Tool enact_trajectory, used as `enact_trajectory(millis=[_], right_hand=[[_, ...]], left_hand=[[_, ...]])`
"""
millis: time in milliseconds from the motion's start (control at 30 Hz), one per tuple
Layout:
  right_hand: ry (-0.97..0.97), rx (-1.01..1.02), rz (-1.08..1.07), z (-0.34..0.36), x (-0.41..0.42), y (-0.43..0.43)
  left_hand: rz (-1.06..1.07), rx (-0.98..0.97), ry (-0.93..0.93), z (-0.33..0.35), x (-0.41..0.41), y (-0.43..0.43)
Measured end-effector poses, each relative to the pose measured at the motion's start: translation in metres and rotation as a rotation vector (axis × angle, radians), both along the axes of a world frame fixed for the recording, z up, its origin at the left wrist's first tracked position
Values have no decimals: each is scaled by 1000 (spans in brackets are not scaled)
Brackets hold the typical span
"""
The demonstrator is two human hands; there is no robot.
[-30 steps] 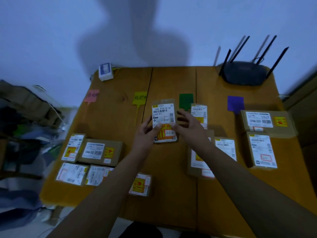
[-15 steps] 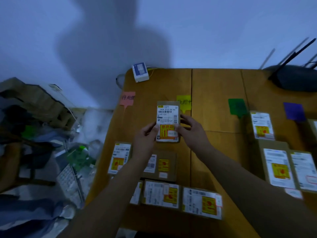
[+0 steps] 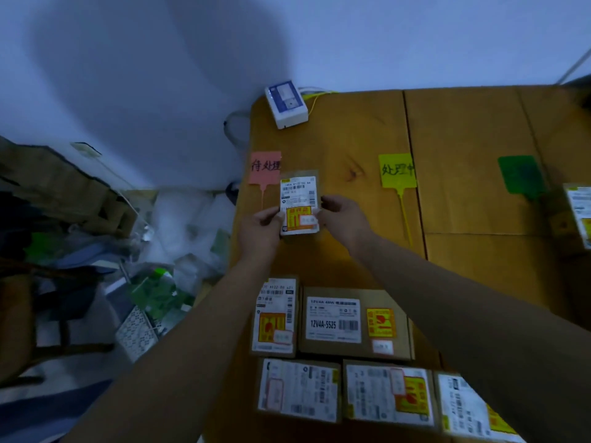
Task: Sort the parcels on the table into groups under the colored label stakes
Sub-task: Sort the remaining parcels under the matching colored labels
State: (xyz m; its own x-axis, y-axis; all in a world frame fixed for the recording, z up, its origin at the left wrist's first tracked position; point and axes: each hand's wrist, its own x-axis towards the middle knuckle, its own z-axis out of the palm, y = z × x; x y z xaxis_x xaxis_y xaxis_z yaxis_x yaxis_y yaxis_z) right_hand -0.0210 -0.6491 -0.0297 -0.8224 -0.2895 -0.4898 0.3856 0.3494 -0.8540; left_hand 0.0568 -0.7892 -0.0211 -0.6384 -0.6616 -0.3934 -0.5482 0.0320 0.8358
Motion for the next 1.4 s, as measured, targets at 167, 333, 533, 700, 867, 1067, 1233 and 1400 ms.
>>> enact_trajectory(millis=[167, 333, 533, 700, 867, 1067, 1233, 1400], right_hand=[[16, 90, 51, -24, 1, -25], [31, 124, 62, -36, 10, -35], [96, 222, 20, -22, 33, -14], [183, 311, 347, -17, 84, 9], [285, 549, 614, -27, 108, 10], [254, 361, 435, -30, 115, 10], [184, -3, 257, 4, 109, 20], [47, -313, 176, 77, 91, 55]], left_hand=[[9, -86, -60, -23, -4, -20], [2, -100, -95, -34, 3, -27], [88, -24, -57, -28, 34, -26], [8, 204, -262, -23, 100, -26], [-215, 341, -381, -29, 137, -24], [-116, 337, -209, -26, 147, -11], [-13, 373, 3, 15, 147, 1], [-64, 307, 231, 85, 113, 32]])
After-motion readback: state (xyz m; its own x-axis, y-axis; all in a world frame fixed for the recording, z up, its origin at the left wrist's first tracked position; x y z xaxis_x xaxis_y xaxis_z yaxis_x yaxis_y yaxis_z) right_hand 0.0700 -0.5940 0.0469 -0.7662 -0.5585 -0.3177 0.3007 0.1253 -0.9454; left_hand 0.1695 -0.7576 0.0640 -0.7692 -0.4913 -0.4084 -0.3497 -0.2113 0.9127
